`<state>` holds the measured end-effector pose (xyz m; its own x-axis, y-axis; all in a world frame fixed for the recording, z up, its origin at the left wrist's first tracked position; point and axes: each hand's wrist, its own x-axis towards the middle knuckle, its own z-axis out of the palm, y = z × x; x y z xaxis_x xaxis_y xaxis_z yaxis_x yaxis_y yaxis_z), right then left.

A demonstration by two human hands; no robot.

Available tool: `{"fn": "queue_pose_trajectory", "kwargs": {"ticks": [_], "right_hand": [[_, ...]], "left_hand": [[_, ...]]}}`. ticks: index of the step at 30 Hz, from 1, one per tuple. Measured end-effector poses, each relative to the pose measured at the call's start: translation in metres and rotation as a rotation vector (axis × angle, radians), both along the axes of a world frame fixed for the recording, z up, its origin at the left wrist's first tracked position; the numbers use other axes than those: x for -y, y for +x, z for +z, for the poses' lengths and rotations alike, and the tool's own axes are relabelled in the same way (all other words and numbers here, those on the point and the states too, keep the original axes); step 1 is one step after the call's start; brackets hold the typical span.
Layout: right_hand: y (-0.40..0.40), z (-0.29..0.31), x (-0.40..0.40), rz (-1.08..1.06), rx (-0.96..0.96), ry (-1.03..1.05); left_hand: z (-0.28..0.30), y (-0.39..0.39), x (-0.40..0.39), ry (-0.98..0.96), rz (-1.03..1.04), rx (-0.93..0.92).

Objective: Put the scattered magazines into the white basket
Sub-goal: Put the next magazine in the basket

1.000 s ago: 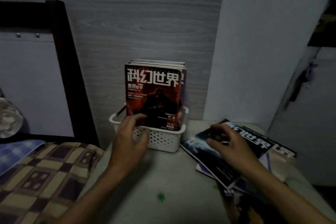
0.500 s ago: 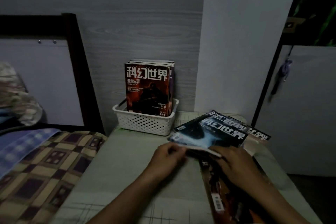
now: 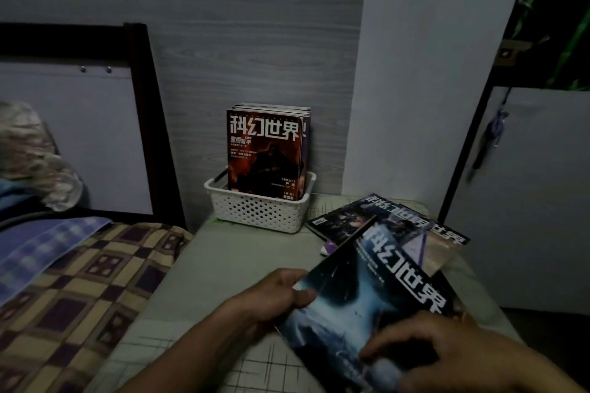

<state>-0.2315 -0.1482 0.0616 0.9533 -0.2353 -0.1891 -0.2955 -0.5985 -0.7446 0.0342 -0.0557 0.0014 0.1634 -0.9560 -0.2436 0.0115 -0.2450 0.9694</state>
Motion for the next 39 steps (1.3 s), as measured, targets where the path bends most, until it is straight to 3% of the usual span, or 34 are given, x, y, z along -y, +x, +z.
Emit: {"fn": "queue_pose_trajectory", "kwargs": {"ticks": [2,4,6,10,12,15,19,22,27,32,36,37,39], "right_hand": [[-0.001,-0.006,0.012,-0.315,0.186,0.294],[0.011,-0.014,0.024,-0.811,0.515,0.199],[0.037,-0.01,0.025,-1.043,0.649,0.155],[0.087,0.01,0.024,-0.872,0.625,0.479],[0.114,0.026,0.023,-0.796,0.717,0.35],[0.162,0.065,0.031,-0.786,0.779,-0.006],[0.219,0.12,0.065,-0.755,0.759,-0.074],[0.257,0.137,0.092,-0.759,0.678,0.01],[0.304,0.098,0.116,-0.803,0.549,0.003],[0.308,0.057,0.126,-0.88,0.581,-0.073],[0.31,0.038,0.129,-0.975,0.722,0.085],[0.31,0.033,0.129,-0.986,0.764,0.056],[0.307,0.02,0.129,-0.921,0.796,-0.303]], "left_hand": [[0.006,0.008,-0.008,-0.175,0.006,0.01],[0.013,0.016,-0.017,-0.304,0.064,0.027],[0.02,0.021,-0.021,-0.384,0.144,0.059],[0.033,0.042,-0.029,-0.493,0.288,0.077],[0.046,0.06,-0.028,-0.493,0.329,0.128],[0.083,0.093,-0.01,-0.461,0.429,0.366],[0.146,0.147,0.022,-0.463,0.611,0.588],[0.163,0.181,0.046,-0.445,0.73,0.861],[0.126,0.219,0.079,-0.359,0.751,0.9],[0.081,0.234,0.092,-0.323,0.673,0.922],[0.062,0.244,0.104,-0.227,0.648,1.0],[0.057,0.245,0.105,-0.213,0.632,1.001],[0.047,0.245,0.105,-0.21,0.613,1.02]]}}
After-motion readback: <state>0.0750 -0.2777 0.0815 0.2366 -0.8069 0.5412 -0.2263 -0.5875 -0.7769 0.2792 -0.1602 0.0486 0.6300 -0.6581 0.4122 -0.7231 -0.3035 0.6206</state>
